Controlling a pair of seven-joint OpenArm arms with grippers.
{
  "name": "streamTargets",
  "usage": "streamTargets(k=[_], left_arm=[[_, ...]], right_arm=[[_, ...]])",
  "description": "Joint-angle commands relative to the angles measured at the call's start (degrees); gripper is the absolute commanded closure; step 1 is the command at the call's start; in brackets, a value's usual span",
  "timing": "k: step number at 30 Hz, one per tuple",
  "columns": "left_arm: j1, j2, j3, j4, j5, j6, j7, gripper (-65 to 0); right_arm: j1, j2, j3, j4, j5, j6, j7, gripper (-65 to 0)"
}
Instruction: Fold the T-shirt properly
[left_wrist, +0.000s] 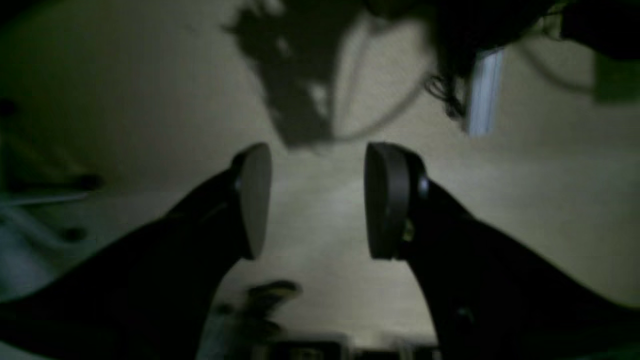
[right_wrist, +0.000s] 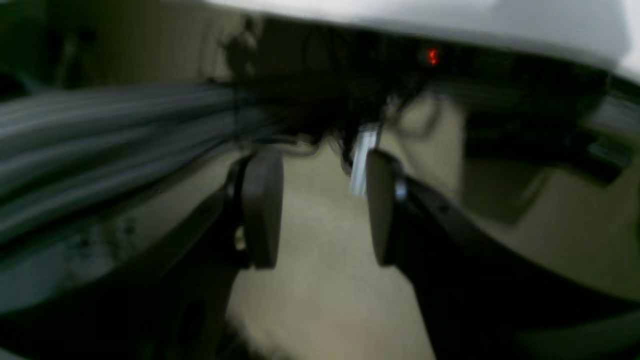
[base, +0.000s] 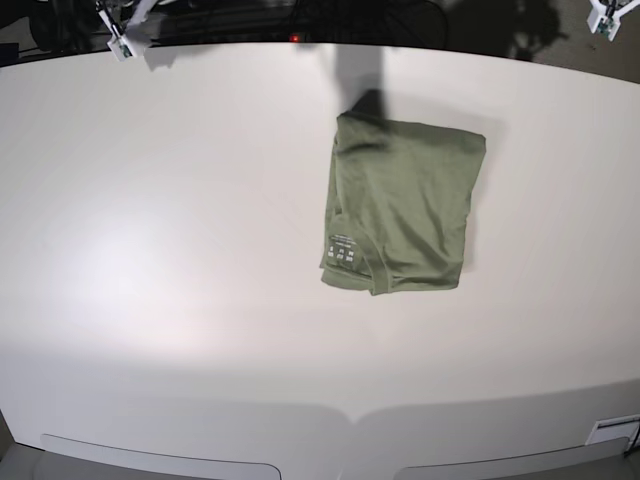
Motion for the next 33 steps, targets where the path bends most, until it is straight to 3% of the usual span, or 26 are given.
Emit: streamTargets(k=[1, 6, 10, 13, 17, 19, 25, 31, 33], left_arm=[[-1.33, -0.74, -0.39, -4.15, -1.01, -0.57, 0.07, -29.6], [-10.64, -0.76, -0.39, -27.06, -1.88, -2.93, -0.33, -29.6], [-13.31, -0.74, -0.39, -35.65, 0.35, -2.93, -4.11, -29.6], [-13.29, -0.72, -0.39, -36.79, 5.35, -3.08, -10.34, -29.6], [-13.33, -0.76, 0.94, -39.34, 12.72, -9.14, -19.56, -29.6], [-13.42, -0.74, 3.13, -41.68, 13.62, -10.19, -22.84, -29.6], [-18.80, 0.52, 11.37, -52.52, 15.04, -9.88, -25.59, -29.6], [-26.64, 4.96, 12.68, -58.90, 17.22, -7.58, -25.05, -29.6], [-28.00, 6.58, 12.68, -59.01, 17.20, -7.32, -24.50, -29.6]], right_arm=[[1.44, 1.22, -2.05, -4.04, 0.04, 0.23, 0.33, -27.6], [10.45, 3.96, -13.49, -27.89, -6.45, 0.23, 5.14, -27.6], [15.65, 4.07, -19.47, -39.32, -13.92, 0.23, 7.78, -27.6], [18.32, 4.07, -23.56, -43.82, -17.03, 0.23, 11.37, -27.6], [21.42, 4.07, -29.00, -47.95, -23.67, 0.23, 18.01, -27.6], [22.95, 4.04, -31.30, -49.83, -26.47, 0.23, 22.53, -27.6], [26.18, 3.98, -35.85, -54.97, -32.44, 0.23, 35.45, -27.6], [29.75, 3.58, -36.92, -59.87, -33.79, -8.24, 41.16, -27.6], [31.28, 3.56, -36.92, -61.33, -33.77, -9.44, 43.01, -27.6]])
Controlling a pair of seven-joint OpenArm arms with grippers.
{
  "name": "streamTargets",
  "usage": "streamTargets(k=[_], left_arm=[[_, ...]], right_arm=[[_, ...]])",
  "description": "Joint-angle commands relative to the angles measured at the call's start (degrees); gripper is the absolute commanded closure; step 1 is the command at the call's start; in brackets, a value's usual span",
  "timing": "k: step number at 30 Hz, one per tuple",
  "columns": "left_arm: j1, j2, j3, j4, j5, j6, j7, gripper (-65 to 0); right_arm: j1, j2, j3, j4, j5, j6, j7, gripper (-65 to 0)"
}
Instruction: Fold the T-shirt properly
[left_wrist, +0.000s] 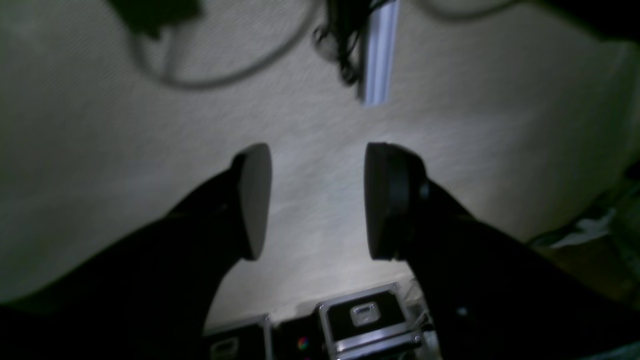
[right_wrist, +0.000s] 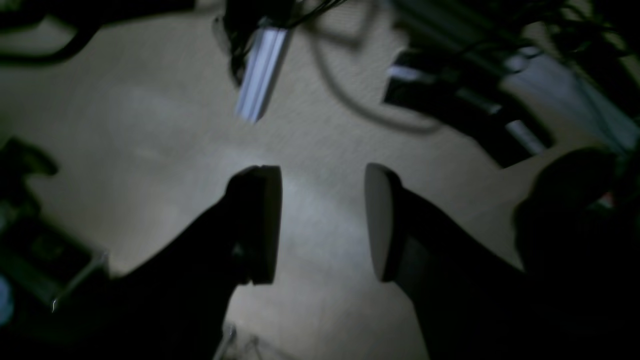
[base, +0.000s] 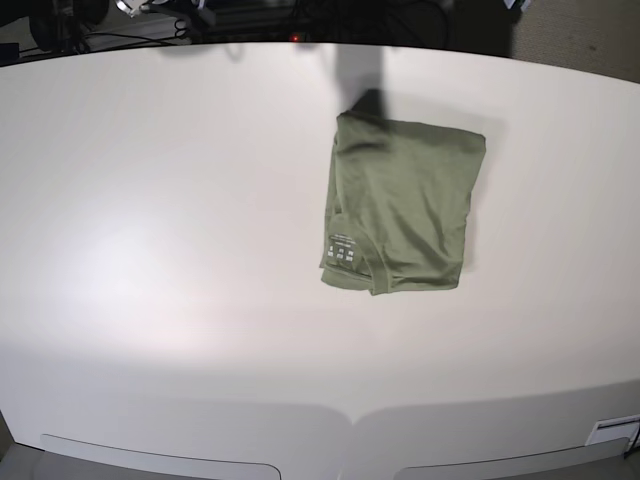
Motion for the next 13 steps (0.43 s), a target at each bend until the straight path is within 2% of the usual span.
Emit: streamTargets(k=[1, 6, 13], left_arm=[[0.13, -0.02, -0.07, 0.02, 0.24, -0.13, 0.48, -29.6], [-1.09, 2.64, -0.07, 0.17, 0.28, 0.42, -0.68, -29.6], [-1.29, 2.75, -0.07, 0.24, 0.26, 0.42, -0.83, -29.6]], right_arm=[[0.52, 0.74, 0.07, -0.28, 0.09, -0.26, 0.90, -27.6], [2.05, 0.74, 0.07, -2.51, 1.18, -4.57, 4.24, -27.6], [2.01, 0.39, 0.07, -2.49, 1.20, -4.66, 5.25, -27.6]])
